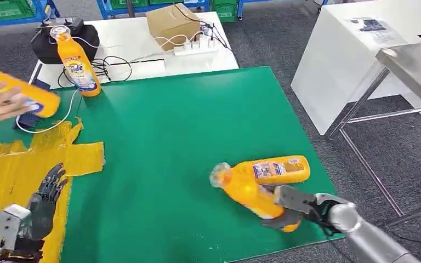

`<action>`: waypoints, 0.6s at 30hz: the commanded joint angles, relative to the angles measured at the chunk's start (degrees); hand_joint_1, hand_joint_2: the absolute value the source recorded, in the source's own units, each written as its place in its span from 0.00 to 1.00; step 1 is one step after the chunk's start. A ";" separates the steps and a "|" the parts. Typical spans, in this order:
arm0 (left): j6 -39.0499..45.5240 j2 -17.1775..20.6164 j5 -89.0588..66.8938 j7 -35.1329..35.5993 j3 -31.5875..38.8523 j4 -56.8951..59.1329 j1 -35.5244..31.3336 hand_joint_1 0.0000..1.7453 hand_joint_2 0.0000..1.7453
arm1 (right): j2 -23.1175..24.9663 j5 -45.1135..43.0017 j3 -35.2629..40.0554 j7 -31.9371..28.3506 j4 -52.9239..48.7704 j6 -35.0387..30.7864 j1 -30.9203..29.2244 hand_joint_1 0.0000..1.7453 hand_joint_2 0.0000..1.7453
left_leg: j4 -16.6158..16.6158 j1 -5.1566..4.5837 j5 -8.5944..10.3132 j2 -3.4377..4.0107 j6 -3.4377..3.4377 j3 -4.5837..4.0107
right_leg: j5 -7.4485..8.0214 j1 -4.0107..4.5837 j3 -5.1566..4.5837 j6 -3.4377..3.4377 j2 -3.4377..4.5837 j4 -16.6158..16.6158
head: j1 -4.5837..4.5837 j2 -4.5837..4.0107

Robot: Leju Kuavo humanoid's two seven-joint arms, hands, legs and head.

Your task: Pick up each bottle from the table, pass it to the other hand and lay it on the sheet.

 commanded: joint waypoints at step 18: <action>-1.21 -5.91 11.11 8.05 -19.34 -9.30 -5.99 0.00 1.00 | 30.06 -0.31 14.57 9.73 24.02 -6.04 -30.92 1.00 1.00 | -0.05 -0.10 0.19 -0.41 0.11 -0.45 | 0.06 -0.05 -0.49 -0.16 -0.14 0.05 | 0.07 0.00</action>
